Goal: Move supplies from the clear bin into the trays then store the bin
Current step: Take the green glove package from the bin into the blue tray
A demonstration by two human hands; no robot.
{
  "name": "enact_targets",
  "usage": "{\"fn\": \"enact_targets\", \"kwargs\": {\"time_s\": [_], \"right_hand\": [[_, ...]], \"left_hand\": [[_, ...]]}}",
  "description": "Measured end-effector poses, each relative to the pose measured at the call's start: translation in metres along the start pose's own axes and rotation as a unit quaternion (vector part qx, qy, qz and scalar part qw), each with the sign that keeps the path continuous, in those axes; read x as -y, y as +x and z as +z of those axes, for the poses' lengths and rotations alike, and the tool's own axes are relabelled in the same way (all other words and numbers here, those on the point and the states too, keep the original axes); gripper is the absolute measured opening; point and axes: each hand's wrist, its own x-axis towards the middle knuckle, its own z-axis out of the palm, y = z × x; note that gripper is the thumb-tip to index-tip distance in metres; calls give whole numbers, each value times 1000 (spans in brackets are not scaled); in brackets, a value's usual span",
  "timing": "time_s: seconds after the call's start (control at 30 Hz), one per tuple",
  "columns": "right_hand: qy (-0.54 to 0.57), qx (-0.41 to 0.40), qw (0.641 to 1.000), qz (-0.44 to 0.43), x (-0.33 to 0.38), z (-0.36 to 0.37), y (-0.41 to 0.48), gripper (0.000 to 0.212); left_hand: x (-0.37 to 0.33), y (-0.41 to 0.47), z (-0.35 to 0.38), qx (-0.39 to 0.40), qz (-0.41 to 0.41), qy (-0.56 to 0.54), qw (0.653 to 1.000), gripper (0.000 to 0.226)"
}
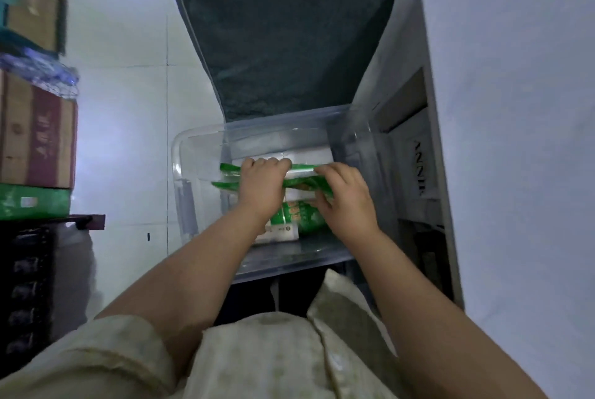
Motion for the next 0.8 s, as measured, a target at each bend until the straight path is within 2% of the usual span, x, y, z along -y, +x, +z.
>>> {"fn": "enact_targets", "kwargs": {"time_s": [0.17, 0.27, 0.47, 0.6, 0.8], "right_hand": [[-38, -77, 996, 17, 42, -46, -24, 49], [-69, -123, 989, 40, 62, -58, -45, 48], [-134, -222, 959, 118, 102, -59, -121, 40], [-168, -266, 932, 178, 125, -64, -182, 42], [-210, -342, 878, 262, 150, -95, -288, 44]], "left_hand": [[-6, -29, -54, -41, 35, 10, 999, 39], [-2, -43, -72, -68, 82, 10, 994, 34], [6, -71, -96, -101, 197, 23, 975, 41], [-20, -100, -124, -135, 289, -25, 948, 32], [-109, -158, -172, -184, 426, -45, 885, 32]]}}
